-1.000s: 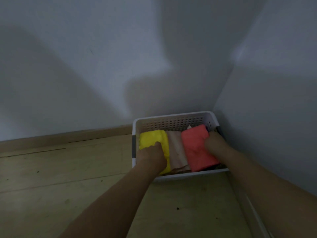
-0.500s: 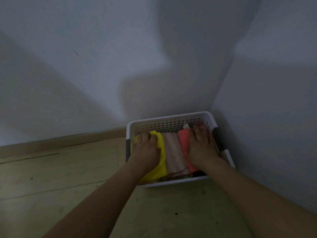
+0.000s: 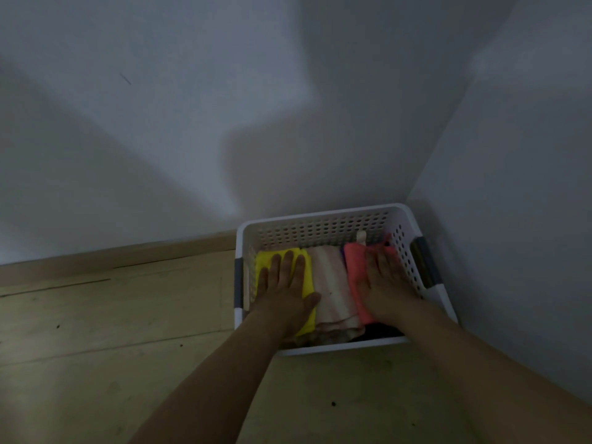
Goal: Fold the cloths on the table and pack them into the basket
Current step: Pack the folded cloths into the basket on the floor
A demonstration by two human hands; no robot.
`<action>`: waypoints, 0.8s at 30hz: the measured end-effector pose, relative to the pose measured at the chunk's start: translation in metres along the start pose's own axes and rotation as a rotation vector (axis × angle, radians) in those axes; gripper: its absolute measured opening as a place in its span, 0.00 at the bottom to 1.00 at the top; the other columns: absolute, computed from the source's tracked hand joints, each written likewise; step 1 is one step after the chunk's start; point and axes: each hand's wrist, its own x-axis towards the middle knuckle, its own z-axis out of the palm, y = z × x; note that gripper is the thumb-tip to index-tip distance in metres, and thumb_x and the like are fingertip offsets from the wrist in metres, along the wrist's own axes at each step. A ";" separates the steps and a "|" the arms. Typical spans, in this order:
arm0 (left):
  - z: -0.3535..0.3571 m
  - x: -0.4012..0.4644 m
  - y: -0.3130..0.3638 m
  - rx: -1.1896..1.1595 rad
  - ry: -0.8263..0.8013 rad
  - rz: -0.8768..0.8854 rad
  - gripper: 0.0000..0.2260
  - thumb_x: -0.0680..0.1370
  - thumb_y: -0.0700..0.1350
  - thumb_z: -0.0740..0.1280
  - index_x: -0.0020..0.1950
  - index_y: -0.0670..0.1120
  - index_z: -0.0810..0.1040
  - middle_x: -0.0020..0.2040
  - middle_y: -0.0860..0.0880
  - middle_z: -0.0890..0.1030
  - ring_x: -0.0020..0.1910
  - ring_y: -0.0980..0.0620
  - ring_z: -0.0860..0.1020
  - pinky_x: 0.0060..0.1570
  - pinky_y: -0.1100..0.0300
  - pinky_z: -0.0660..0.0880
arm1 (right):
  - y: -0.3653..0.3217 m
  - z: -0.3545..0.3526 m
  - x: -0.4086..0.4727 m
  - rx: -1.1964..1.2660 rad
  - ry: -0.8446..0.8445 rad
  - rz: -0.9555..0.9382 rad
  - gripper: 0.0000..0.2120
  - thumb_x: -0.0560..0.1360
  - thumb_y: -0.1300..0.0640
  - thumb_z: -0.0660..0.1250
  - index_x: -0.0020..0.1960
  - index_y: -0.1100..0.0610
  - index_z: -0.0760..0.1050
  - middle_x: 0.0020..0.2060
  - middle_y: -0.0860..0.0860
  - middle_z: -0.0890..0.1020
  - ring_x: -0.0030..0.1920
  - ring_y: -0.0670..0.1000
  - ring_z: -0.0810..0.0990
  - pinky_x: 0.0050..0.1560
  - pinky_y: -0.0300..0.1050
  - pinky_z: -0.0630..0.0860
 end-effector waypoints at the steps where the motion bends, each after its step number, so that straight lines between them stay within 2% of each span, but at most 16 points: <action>1: 0.002 0.001 0.000 0.003 -0.005 -0.003 0.34 0.81 0.63 0.47 0.78 0.49 0.33 0.77 0.47 0.31 0.75 0.46 0.30 0.73 0.47 0.32 | 0.000 0.001 0.000 -0.001 -0.004 0.002 0.32 0.80 0.42 0.40 0.76 0.54 0.29 0.75 0.52 0.31 0.76 0.51 0.32 0.76 0.54 0.37; 5: 0.004 0.006 0.001 0.030 -0.016 -0.013 0.34 0.81 0.64 0.46 0.78 0.49 0.33 0.77 0.47 0.30 0.75 0.45 0.29 0.72 0.46 0.31 | -0.001 0.001 0.002 -0.026 -0.010 0.009 0.31 0.81 0.43 0.40 0.76 0.54 0.29 0.75 0.52 0.30 0.75 0.52 0.30 0.75 0.52 0.34; 11: -0.006 0.000 0.003 -0.011 -0.010 -0.011 0.34 0.81 0.63 0.47 0.78 0.49 0.35 0.78 0.47 0.32 0.76 0.46 0.32 0.72 0.48 0.33 | -0.005 -0.008 -0.002 -0.020 -0.017 0.009 0.31 0.81 0.43 0.40 0.77 0.55 0.31 0.76 0.52 0.32 0.76 0.52 0.33 0.76 0.53 0.36; 17: -0.031 -0.015 0.008 -0.052 0.148 0.012 0.33 0.82 0.61 0.49 0.79 0.44 0.43 0.80 0.44 0.43 0.78 0.44 0.42 0.75 0.47 0.43 | -0.014 -0.024 -0.029 0.028 0.131 -0.067 0.32 0.81 0.42 0.43 0.78 0.56 0.38 0.78 0.54 0.42 0.78 0.55 0.44 0.77 0.54 0.45; 21: -0.052 -0.030 0.009 -0.092 0.287 0.023 0.31 0.82 0.59 0.50 0.79 0.42 0.48 0.79 0.42 0.49 0.78 0.43 0.46 0.76 0.48 0.45 | -0.016 -0.025 -0.052 0.016 0.212 -0.185 0.34 0.80 0.39 0.44 0.78 0.52 0.34 0.78 0.53 0.42 0.78 0.53 0.42 0.77 0.55 0.45; 24: -0.066 -0.040 0.010 -0.076 0.314 0.053 0.32 0.82 0.59 0.50 0.79 0.42 0.48 0.80 0.43 0.48 0.78 0.45 0.45 0.76 0.49 0.44 | -0.018 -0.031 -0.066 -0.006 0.255 -0.218 0.34 0.81 0.41 0.46 0.78 0.56 0.38 0.78 0.54 0.44 0.78 0.53 0.44 0.77 0.53 0.44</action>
